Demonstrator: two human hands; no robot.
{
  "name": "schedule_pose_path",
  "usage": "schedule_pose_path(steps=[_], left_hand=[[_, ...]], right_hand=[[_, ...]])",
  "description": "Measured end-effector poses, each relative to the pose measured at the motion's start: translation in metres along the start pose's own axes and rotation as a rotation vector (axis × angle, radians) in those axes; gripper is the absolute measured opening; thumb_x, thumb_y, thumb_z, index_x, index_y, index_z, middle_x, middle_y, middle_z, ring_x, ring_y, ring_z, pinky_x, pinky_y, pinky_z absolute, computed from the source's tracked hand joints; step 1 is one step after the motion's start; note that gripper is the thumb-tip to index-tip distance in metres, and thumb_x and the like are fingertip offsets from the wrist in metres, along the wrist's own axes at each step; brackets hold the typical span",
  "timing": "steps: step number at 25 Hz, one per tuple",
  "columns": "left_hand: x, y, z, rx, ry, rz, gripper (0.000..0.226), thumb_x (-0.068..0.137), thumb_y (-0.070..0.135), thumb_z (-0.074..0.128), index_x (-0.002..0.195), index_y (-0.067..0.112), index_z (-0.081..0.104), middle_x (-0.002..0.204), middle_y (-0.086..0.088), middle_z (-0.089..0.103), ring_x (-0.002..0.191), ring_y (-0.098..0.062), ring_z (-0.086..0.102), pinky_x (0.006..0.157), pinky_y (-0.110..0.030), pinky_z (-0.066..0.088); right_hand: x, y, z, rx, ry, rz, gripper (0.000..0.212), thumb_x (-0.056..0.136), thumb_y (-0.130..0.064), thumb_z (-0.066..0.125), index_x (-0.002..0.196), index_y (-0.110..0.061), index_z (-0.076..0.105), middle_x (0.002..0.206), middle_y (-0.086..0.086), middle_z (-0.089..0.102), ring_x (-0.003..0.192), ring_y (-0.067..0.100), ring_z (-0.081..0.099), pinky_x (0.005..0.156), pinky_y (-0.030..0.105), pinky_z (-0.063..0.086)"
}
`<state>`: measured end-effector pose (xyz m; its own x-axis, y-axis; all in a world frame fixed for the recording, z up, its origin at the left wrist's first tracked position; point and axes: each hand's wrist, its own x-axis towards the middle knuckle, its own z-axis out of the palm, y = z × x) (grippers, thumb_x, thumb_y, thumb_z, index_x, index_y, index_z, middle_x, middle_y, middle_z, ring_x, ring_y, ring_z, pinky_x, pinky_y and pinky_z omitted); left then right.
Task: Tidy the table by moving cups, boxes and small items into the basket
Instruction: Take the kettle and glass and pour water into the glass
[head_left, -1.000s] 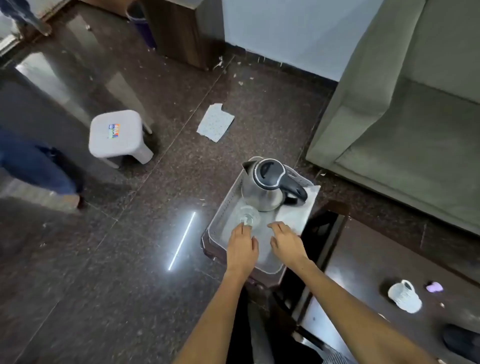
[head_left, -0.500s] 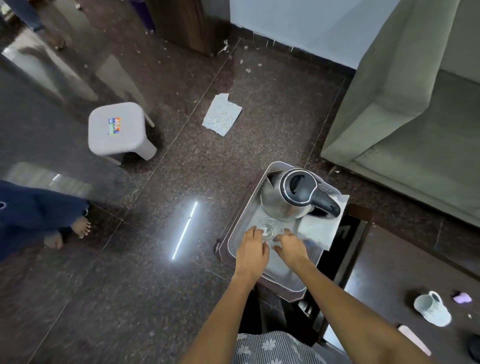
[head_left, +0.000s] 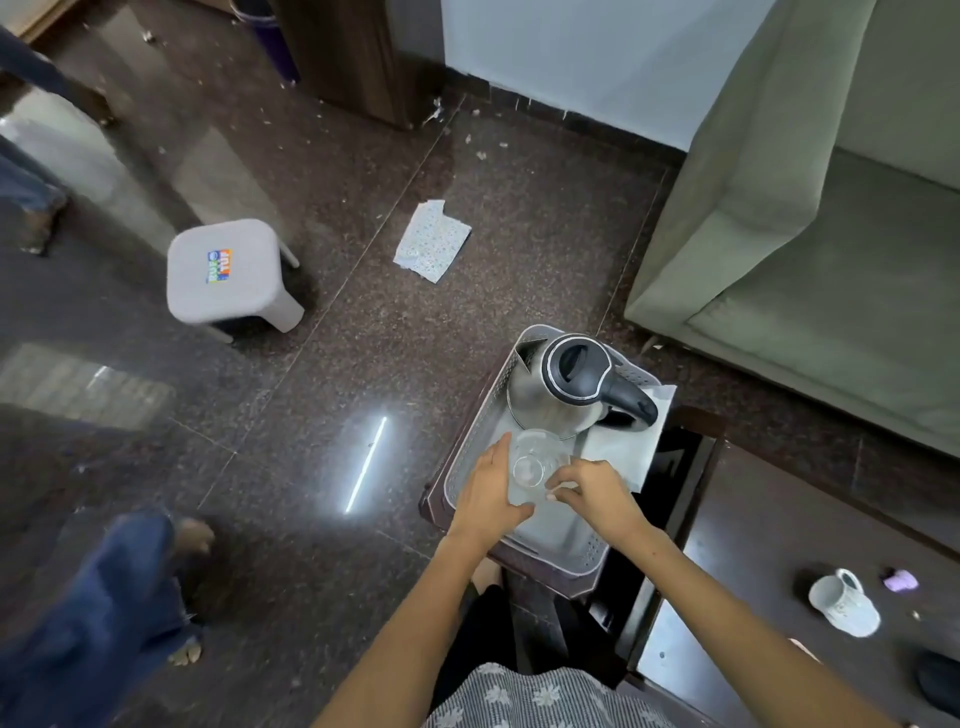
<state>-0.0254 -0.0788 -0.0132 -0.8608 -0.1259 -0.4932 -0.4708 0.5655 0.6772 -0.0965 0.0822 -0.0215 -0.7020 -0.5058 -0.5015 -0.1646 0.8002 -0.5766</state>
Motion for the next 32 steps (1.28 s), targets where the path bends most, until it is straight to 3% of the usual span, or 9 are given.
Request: schedule_pose_path(steps=[5,10,13,16,18,21,23,27,32], left_hand=[[-0.003,0.015,-0.009,-0.215,0.088,0.09,0.099,0.049,0.036,0.087,0.132,0.027,0.034,0.121,0.004,0.057,0.11,-0.015,0.054,0.091,-0.034,0.047],[-0.004,0.026,-0.017,-0.225,0.192,0.124,0.081,0.048,0.025,0.087,0.118,0.026,0.047,0.106,0.009,0.062,0.096,-0.011,0.06,0.082,-0.026,0.05],[0.0,0.026,-0.017,-0.208,0.229,0.101,0.083,0.046,0.025,0.086,0.118,0.026,0.046,0.106,0.009,0.063,0.096,-0.011,0.06,0.083,-0.024,0.049],[0.005,0.027,-0.019,-0.203,0.243,0.084,0.084,0.045,0.026,0.086,0.119,0.026,0.046,0.107,0.009,0.062,0.097,-0.01,0.058,0.083,-0.019,0.046],[0.007,0.029,-0.021,-0.206,0.246,0.083,0.084,0.045,0.026,0.087,0.118,0.026,0.046,0.106,0.009,0.061,0.097,-0.01,0.058,0.081,-0.013,0.044],[0.011,0.032,-0.023,-0.206,0.243,0.084,0.082,0.045,0.025,0.086,0.117,0.027,0.046,0.104,0.01,0.061,0.094,-0.008,0.057,0.075,-0.003,0.039],[0.014,0.033,-0.025,-0.193,0.235,0.087,0.081,0.045,0.026,0.086,0.115,0.029,0.046,0.103,0.011,0.061,0.092,-0.008,0.058,0.073,-0.004,0.04],[0.015,0.032,-0.026,-0.164,0.229,0.082,0.08,0.044,0.028,0.086,0.113,0.03,0.045,0.101,0.01,0.061,0.09,-0.009,0.059,0.072,-0.01,0.044],[0.015,0.028,-0.023,-0.159,0.218,0.062,0.081,0.043,0.028,0.087,0.109,0.037,0.04,0.1,0.012,0.061,0.089,-0.007,0.059,0.072,-0.006,0.042]], right_hand=[[-0.017,-0.014,-0.021,-0.012,0.023,-0.177,0.012,0.079,-0.013,0.07,0.09,-0.017,0.073,0.102,0.0,0.069,0.088,0.022,0.066,0.082,0.034,0.052],[-0.022,-0.017,-0.035,0.142,0.02,-0.226,0.023,0.083,-0.002,0.064,0.1,-0.015,0.069,0.112,-0.003,0.068,0.1,0.012,0.063,0.09,0.029,0.052],[-0.026,-0.011,-0.049,0.183,0.261,-0.212,0.03,0.086,0.0,0.06,0.113,-0.014,0.062,0.113,-0.006,0.065,0.101,-0.007,0.057,0.093,0.022,0.048],[-0.02,-0.003,-0.065,0.047,0.562,-0.185,0.028,0.087,-0.004,0.061,0.114,-0.009,0.06,0.115,0.003,0.062,0.104,0.011,0.058,0.09,0.02,0.044],[-0.009,0.006,-0.071,-0.053,0.628,-0.154,0.037,0.085,-0.007,0.063,0.122,-0.007,0.055,0.123,0.006,0.056,0.114,0.016,0.051,0.096,0.021,0.04],[0.012,0.019,-0.074,-0.062,0.517,-0.021,0.05,0.083,-0.011,0.067,0.129,-0.007,0.048,0.13,0.008,0.05,0.121,0.022,0.047,0.1,0.032,0.043],[0.025,0.025,-0.076,-0.058,0.426,0.055,0.045,0.082,-0.016,0.067,0.123,-0.009,0.05,0.122,0.009,0.057,0.112,0.028,0.055,0.088,0.038,0.049],[0.042,0.034,-0.092,-0.006,0.275,0.134,0.042,0.074,-0.027,0.075,0.108,-0.012,0.057,0.095,0.008,0.068,0.089,0.029,0.063,0.065,0.029,0.04],[0.049,0.039,-0.091,0.196,0.311,0.124,0.059,0.061,-0.02,0.084,0.11,-0.014,0.053,0.091,-0.008,0.061,0.083,0.02,0.065,0.07,0.028,0.044]])
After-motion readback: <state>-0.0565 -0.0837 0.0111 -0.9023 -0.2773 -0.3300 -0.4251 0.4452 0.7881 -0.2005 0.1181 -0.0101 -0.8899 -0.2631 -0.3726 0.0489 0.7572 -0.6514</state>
